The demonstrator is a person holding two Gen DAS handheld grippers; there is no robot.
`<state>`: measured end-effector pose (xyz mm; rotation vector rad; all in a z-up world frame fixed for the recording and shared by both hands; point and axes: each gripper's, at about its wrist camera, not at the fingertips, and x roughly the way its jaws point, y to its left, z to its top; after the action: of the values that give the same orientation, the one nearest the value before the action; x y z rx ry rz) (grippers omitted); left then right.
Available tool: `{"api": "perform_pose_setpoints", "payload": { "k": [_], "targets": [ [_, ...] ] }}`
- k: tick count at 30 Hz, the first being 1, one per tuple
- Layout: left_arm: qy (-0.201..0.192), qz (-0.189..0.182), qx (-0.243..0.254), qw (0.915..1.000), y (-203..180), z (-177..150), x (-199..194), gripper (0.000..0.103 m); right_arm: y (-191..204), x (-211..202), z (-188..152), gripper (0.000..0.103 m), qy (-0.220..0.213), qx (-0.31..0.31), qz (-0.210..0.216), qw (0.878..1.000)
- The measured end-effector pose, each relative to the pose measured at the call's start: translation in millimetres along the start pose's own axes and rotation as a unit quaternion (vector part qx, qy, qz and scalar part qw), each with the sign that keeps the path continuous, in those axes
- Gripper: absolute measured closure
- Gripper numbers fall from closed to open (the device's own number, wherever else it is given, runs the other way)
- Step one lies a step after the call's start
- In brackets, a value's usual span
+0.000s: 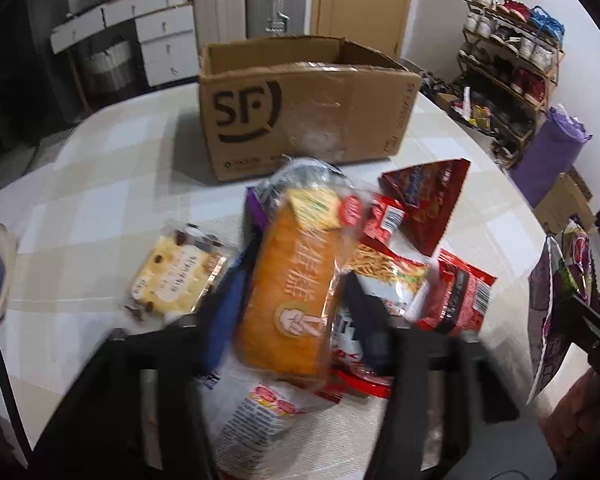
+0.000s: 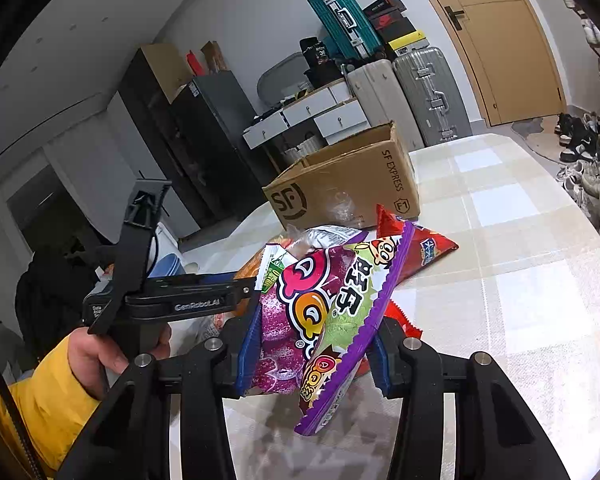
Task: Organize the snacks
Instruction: 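Grasp the orange cake packet with the left gripper and lift it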
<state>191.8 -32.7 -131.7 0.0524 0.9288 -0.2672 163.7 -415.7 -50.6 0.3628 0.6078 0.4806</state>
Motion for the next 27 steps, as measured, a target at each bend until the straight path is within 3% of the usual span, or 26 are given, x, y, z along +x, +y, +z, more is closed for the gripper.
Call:
{"api": "perform_pose_setpoints", "payload": {
  "k": [4,27],
  "targets": [
    [-0.017,-0.021,-0.014,0.9995,5.0,-1.3,-6.8,0.069,3.5,0.0,-0.9,0.057,0.002,-0.005,-0.004,1.0],
    [-0.105,-0.027,-0.035,0.9935,23.0,-50.1,-138.6,0.069,72.3,-41.3,16.1,0.057,-0.023,-0.045,0.008,0.999]
  ]
}}
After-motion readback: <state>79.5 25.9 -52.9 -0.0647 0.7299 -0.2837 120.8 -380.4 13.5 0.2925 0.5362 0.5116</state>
